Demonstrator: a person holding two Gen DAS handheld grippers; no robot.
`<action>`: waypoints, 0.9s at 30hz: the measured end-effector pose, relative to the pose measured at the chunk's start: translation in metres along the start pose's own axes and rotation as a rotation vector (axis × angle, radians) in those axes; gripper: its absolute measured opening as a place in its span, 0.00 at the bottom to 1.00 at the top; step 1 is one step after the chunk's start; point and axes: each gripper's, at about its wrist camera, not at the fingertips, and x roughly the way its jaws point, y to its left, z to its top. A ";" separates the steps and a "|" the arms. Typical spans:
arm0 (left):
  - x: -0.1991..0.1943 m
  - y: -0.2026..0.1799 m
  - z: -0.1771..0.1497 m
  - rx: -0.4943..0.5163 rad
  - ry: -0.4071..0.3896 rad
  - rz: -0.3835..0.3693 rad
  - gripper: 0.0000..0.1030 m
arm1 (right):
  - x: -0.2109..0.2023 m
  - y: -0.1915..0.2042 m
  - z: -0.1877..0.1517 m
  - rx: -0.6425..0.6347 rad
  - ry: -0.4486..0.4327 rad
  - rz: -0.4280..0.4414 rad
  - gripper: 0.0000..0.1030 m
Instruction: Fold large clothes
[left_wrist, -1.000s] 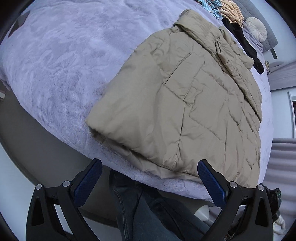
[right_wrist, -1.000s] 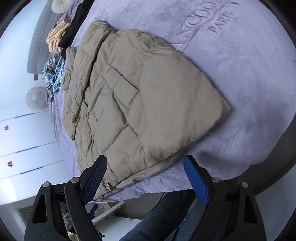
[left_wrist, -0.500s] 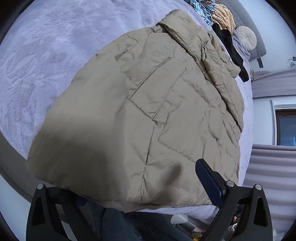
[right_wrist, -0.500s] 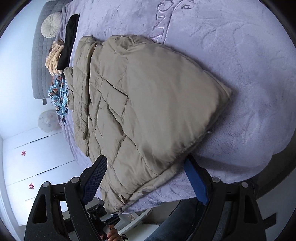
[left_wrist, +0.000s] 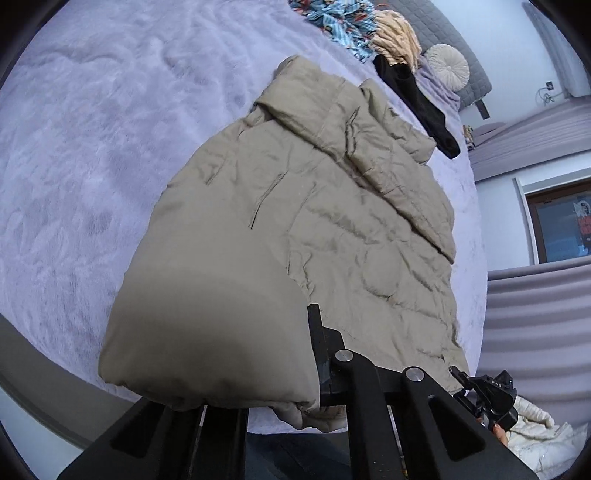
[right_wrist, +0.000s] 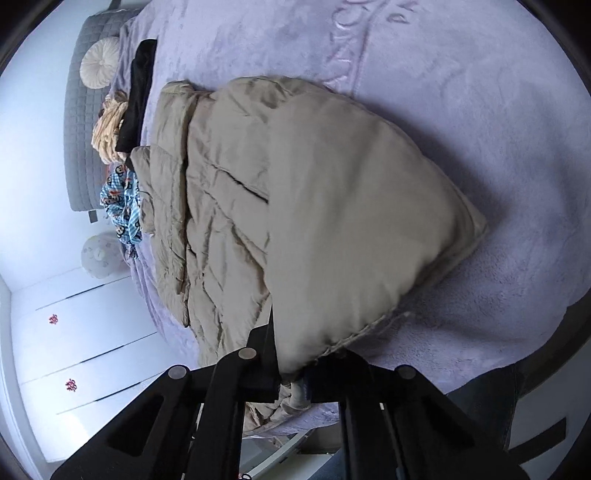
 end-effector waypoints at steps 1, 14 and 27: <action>-0.005 -0.004 0.006 0.015 -0.009 -0.012 0.11 | -0.003 0.007 0.000 -0.022 -0.010 -0.004 0.09; -0.028 -0.068 0.099 0.204 -0.112 -0.063 0.11 | -0.033 0.128 0.021 -0.340 -0.127 -0.029 0.09; -0.008 -0.120 0.182 0.131 -0.269 0.052 0.11 | -0.001 0.255 0.099 -0.602 -0.090 -0.014 0.09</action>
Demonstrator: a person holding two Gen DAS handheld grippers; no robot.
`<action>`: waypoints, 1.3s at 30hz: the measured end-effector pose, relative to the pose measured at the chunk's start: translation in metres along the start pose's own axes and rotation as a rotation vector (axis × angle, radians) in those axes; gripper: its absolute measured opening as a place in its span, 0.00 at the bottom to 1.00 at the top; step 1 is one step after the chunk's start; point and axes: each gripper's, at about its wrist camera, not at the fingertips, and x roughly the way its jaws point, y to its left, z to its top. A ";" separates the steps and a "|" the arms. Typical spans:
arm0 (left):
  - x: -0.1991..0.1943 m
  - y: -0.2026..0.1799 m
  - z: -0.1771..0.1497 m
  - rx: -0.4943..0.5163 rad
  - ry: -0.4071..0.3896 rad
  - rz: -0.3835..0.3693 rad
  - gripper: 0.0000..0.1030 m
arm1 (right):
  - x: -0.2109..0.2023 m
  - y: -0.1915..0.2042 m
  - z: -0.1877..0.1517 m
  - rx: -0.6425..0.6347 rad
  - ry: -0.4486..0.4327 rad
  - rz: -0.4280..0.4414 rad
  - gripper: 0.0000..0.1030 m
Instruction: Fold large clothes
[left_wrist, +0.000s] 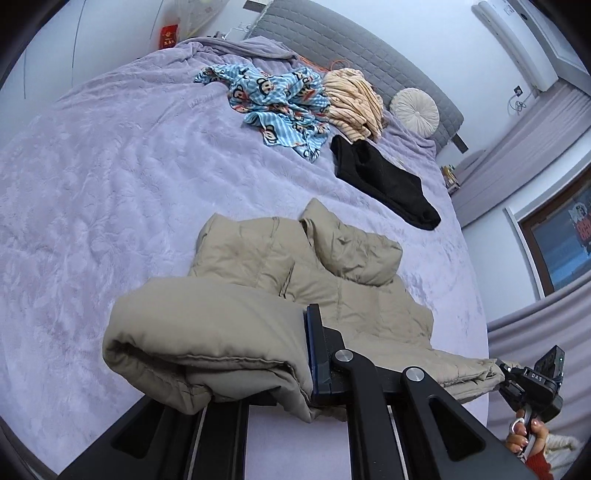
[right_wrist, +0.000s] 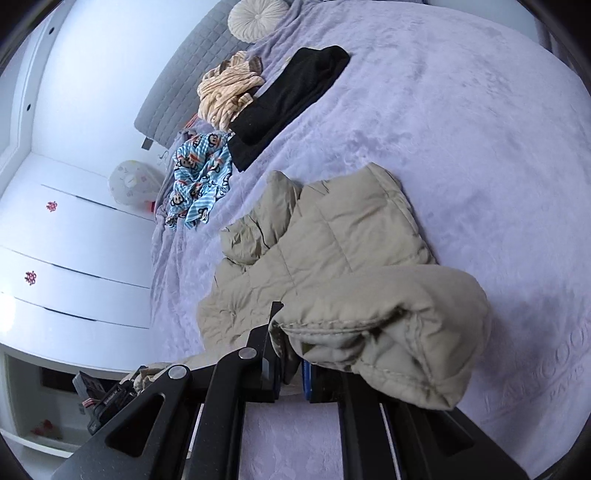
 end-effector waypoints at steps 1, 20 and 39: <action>0.006 -0.002 0.007 -0.008 -0.009 0.009 0.11 | 0.005 0.004 0.011 -0.025 0.007 -0.001 0.09; 0.210 0.020 0.100 0.032 0.136 0.150 0.11 | 0.181 0.012 0.136 -0.106 0.044 -0.190 0.08; 0.164 0.009 0.101 0.084 -0.038 0.221 0.91 | 0.183 0.012 0.132 -0.102 0.020 -0.173 0.75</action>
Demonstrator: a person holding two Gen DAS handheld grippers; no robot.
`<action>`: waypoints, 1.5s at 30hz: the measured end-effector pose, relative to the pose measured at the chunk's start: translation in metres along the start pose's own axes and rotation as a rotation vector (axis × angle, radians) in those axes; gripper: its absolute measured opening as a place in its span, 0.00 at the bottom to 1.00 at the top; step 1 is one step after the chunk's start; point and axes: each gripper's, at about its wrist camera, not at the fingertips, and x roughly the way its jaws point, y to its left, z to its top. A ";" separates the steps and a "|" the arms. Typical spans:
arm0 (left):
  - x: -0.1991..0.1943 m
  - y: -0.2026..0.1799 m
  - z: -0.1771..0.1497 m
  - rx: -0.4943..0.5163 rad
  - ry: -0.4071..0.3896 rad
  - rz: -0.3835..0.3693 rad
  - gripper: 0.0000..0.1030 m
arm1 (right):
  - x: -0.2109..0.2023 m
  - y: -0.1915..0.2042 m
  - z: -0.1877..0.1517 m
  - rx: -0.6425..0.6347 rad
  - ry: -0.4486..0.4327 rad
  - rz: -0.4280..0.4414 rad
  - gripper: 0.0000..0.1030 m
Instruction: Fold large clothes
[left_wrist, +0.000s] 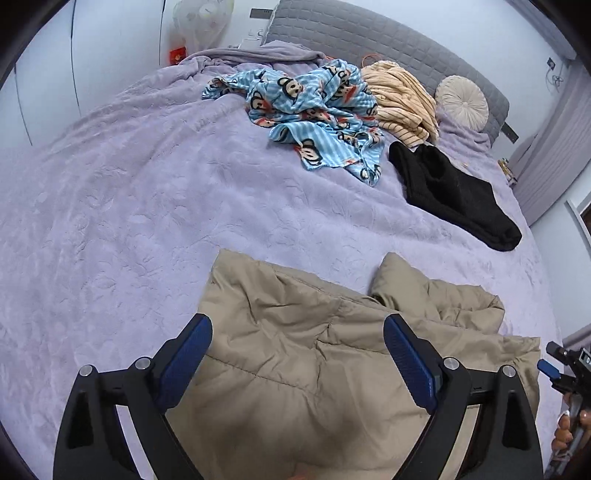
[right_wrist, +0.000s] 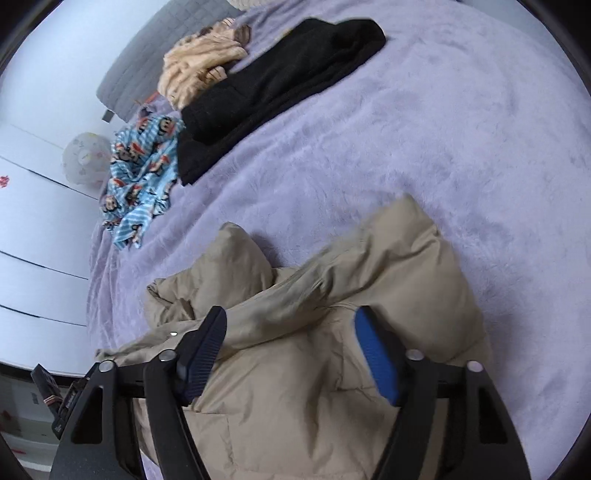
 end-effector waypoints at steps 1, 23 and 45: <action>-0.001 -0.001 0.000 -0.006 0.008 -0.014 0.91 | -0.007 0.007 -0.005 -0.027 -0.010 0.009 0.68; 0.105 -0.051 -0.024 0.224 0.115 0.034 0.60 | 0.110 0.056 -0.049 -0.346 0.181 -0.023 0.06; 0.123 0.029 0.009 0.036 0.105 0.148 0.60 | 0.083 -0.074 0.021 0.053 0.033 -0.183 0.04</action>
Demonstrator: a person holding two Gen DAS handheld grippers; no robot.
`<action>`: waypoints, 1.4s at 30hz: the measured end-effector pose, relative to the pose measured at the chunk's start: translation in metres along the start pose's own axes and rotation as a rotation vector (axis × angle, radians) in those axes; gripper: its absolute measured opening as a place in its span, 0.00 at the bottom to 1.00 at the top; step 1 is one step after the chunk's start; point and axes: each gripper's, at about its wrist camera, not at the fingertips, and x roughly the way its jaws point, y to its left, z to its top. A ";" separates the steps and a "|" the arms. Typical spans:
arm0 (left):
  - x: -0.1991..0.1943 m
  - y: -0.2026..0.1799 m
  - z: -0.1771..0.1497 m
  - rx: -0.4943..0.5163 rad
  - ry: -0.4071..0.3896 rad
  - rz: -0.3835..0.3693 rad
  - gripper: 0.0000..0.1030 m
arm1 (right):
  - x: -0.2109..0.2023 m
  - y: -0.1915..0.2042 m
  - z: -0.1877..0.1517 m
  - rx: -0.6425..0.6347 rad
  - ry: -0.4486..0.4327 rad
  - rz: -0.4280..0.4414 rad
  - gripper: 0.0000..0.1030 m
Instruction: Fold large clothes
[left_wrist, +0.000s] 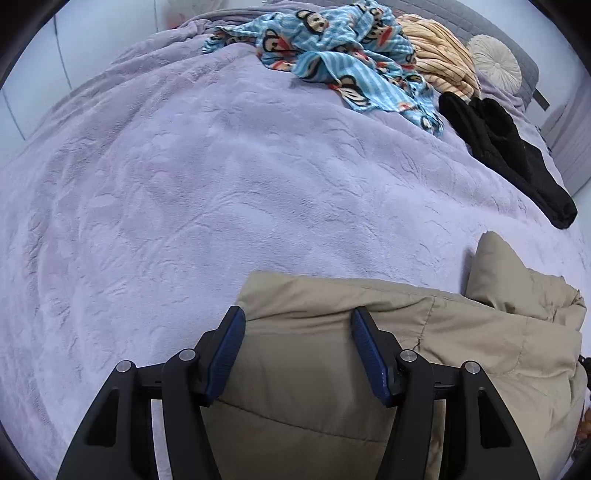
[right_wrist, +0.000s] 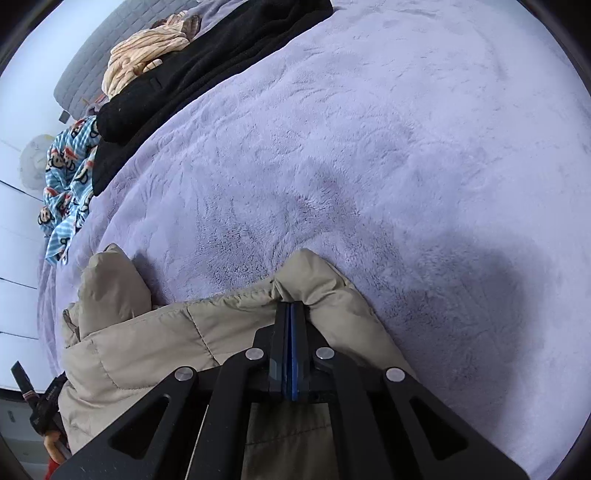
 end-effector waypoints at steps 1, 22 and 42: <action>-0.008 0.005 -0.001 -0.009 -0.005 0.021 0.60 | -0.005 0.003 0.000 -0.003 -0.002 -0.007 0.04; -0.120 0.003 -0.154 -0.014 0.193 -0.116 0.61 | -0.125 -0.005 -0.155 0.075 0.050 0.101 0.42; -0.121 -0.006 -0.182 0.024 0.229 -0.039 0.98 | -0.117 -0.031 -0.210 0.253 0.096 0.183 0.83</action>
